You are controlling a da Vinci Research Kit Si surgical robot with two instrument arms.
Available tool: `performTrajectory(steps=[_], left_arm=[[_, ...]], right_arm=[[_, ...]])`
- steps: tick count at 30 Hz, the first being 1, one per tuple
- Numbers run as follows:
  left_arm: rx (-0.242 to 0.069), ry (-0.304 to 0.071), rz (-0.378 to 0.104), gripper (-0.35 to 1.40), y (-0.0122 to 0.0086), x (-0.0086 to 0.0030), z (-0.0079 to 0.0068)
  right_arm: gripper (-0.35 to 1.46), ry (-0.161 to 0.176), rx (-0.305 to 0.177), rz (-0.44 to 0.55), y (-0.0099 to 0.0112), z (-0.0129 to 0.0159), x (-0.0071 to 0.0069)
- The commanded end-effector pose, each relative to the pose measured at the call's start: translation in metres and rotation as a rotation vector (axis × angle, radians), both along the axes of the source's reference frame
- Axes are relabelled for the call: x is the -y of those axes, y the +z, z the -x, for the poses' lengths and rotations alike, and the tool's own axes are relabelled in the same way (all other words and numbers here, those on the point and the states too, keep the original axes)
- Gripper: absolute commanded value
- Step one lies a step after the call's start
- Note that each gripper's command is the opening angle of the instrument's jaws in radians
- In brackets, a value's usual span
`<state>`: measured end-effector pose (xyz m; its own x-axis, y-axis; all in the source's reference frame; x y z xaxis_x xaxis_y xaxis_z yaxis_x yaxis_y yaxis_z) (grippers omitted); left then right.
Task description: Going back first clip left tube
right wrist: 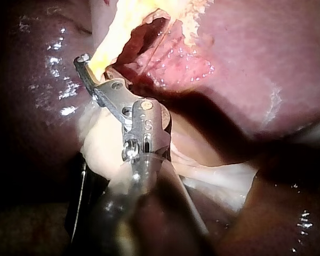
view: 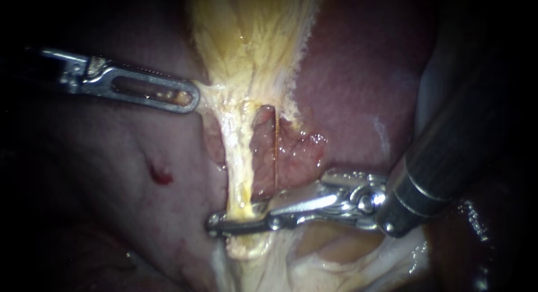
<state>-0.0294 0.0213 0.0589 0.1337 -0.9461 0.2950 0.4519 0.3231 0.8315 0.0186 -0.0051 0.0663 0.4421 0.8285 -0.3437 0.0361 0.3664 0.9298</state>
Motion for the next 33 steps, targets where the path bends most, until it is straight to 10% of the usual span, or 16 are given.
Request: performTrajectory(steps=[1, 15, 19, 33], left_arm=[[0.001, 0.001, 0.000, -0.35, 0.0000, 0.0000, 0.0000], [0.001, 0.001, 0.000, -0.35, 0.0001, 0.0000, 0.0000], [0.001, 0.001, 0.000, -0.35, 0.0001, 0.0000, 0.0000], [0.001, 0.002, 0.000, -0.35, 0.0001, 0.0000, -0.0001]], right_arm=[[-0.35, 0.000, 0.000, 0.000, 0.0000, 0.0000, 0.0000], [-0.35, -0.001, 0.002, -0.006, 0.0003, 0.0001, -0.0002], [0.29, 0.006, -0.048, 0.032, 0.0008, -0.0001, -0.0005], [0.50, 0.027, -0.113, 0.286, 0.0029, -0.0011, -0.0014]])
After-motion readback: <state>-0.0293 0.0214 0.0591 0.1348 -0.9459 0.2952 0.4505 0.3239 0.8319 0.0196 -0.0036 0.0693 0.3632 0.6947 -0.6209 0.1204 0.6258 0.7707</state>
